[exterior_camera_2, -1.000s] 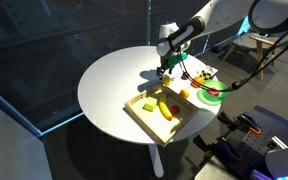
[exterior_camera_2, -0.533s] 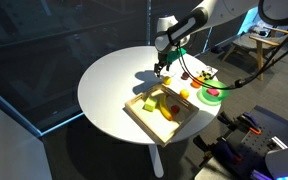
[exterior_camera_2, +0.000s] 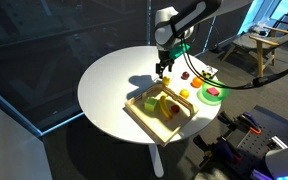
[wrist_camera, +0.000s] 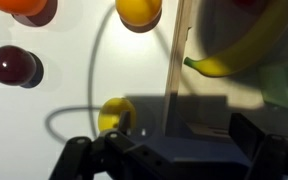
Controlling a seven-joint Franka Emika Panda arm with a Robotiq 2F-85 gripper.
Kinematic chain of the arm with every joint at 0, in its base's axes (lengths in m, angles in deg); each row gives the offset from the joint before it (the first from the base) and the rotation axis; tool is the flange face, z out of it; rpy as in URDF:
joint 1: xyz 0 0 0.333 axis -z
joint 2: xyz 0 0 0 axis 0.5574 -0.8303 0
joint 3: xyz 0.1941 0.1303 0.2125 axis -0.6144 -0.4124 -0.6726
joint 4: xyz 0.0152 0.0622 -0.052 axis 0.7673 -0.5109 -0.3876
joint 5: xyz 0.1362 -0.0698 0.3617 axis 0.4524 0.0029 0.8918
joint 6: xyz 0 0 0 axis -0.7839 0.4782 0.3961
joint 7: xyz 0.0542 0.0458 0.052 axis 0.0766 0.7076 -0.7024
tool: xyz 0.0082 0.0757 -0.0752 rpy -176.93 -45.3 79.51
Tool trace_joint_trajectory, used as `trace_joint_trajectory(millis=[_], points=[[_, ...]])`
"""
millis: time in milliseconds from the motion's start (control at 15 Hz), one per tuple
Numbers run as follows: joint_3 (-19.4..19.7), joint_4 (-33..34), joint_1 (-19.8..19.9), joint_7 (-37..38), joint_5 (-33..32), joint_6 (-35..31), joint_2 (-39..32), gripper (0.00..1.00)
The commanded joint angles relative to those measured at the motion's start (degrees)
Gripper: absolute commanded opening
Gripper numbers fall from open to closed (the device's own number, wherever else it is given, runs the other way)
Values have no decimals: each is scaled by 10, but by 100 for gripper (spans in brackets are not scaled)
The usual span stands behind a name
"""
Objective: Put the lemon on the table.
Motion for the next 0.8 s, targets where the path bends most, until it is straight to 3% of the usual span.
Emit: trace_joint_trajectory(millis=[0,733], points=[[-3,-83,-10,4,-1,18,82,100],[-5,-222,-32,41,0,12,229,100]])
